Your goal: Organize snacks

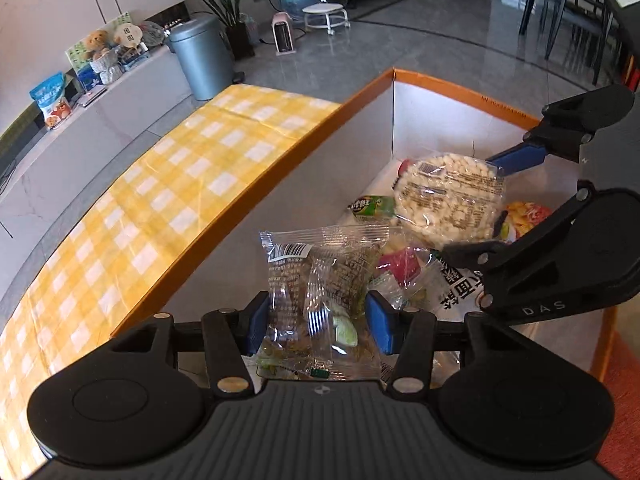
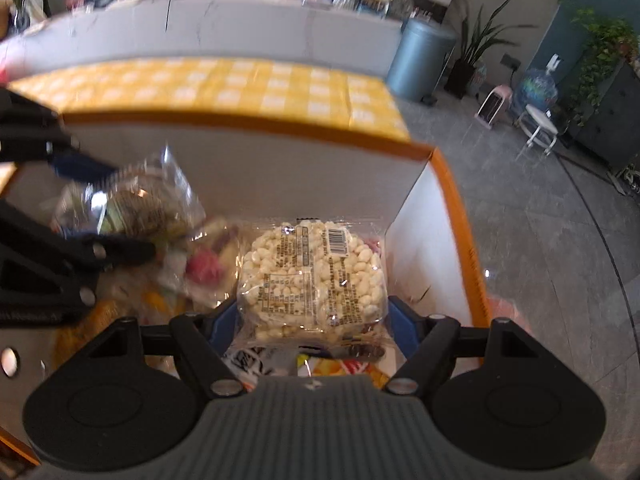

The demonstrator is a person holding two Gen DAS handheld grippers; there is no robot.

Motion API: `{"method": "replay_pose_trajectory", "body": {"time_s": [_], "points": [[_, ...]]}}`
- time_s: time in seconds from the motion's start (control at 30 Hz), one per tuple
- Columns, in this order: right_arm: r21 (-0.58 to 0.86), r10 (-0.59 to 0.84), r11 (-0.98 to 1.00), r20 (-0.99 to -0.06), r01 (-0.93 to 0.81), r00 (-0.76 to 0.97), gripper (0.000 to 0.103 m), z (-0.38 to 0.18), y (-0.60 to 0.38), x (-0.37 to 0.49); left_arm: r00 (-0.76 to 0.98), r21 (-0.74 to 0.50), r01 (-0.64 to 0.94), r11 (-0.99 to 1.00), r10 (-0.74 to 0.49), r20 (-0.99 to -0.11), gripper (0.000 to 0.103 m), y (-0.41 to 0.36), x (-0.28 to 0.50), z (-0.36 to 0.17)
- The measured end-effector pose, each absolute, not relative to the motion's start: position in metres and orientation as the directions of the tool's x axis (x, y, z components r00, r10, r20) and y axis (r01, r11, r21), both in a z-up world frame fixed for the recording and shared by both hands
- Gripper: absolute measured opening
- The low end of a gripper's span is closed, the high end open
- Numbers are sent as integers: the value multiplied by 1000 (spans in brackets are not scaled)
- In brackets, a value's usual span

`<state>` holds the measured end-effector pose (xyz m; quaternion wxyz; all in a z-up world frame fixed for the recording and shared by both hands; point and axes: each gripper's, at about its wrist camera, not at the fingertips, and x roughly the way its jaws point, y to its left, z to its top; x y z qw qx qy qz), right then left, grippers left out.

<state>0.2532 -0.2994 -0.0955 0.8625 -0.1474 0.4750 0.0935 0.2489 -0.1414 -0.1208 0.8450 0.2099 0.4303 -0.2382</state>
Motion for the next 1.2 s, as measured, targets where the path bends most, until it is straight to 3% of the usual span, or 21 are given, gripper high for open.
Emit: {"method": "replay_pose_trajectory", "body": {"time_s": [0.27, 0.57, 0.9, 1.2], "points": [[-159, -6, 942, -889, -295, 458, 75, -102, -307, 263, 452, 120, 615, 779, -224, -863, 59, -148, 261, -125], [-281, -72, 894, -860, -349, 506, 77, -98, -300, 245, 378, 117, 700, 704, -227, -897, 59, -159, 247, -131], [-272, -60, 897, -856, -348, 514, 77, -82, -297, 233, 320, 86, 729, 679, -227, -920, 59, -159, 222, -128], [-290, -66, 895, -839, -340, 540, 83, -64, -296, 212, 349, 77, 692, 717, -240, -906, 72, -147, 205, -114]]}}
